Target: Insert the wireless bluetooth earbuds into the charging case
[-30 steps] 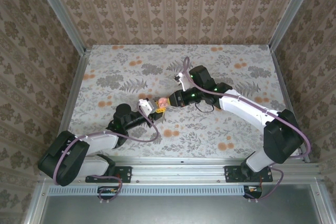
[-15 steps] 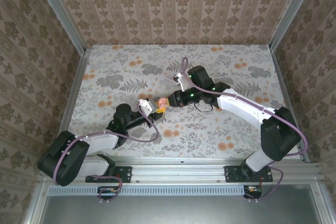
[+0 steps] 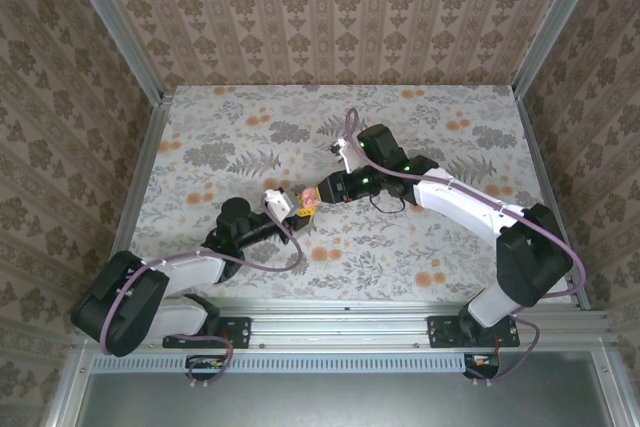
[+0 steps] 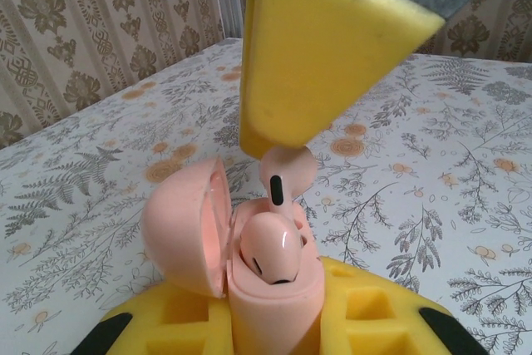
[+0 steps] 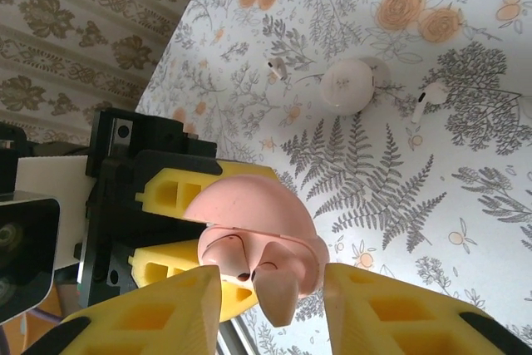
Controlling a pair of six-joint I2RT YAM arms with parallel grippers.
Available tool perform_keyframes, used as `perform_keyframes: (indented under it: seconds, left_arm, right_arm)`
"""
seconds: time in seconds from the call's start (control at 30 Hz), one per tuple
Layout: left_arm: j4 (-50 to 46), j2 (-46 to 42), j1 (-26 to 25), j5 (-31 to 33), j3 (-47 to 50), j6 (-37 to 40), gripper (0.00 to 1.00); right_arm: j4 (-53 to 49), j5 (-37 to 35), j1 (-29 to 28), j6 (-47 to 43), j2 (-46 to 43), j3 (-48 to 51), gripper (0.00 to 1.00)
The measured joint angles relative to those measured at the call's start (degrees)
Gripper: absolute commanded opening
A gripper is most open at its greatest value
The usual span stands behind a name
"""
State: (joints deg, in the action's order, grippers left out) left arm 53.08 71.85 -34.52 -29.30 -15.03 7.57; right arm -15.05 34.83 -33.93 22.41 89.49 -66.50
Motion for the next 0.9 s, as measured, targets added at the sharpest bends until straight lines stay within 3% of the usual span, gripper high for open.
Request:
perform_keyframes:
  seconds: [0.2,0.57,0.9]
  left_arm:
    - [0.0,-0.4,0.0,0.0,0.0,0.0,0.12]
    - [-0.5,-2.5,0.0,-0.5,-0.2,-0.3,0.12]
    - [-0.3,-2.6,-0.3,-3.6,-1.7,-2.7,0.12]
  right_arm:
    - [1.0,-2.6,0.4,0.0,-4.2,1.3,0.43]
    - [7.3,-8.4,2.1,-2.4,-17.3,13.5,0.57]
    - [9.5,-8.6,3.3,-24.6,-26.5,19.9,0.63]
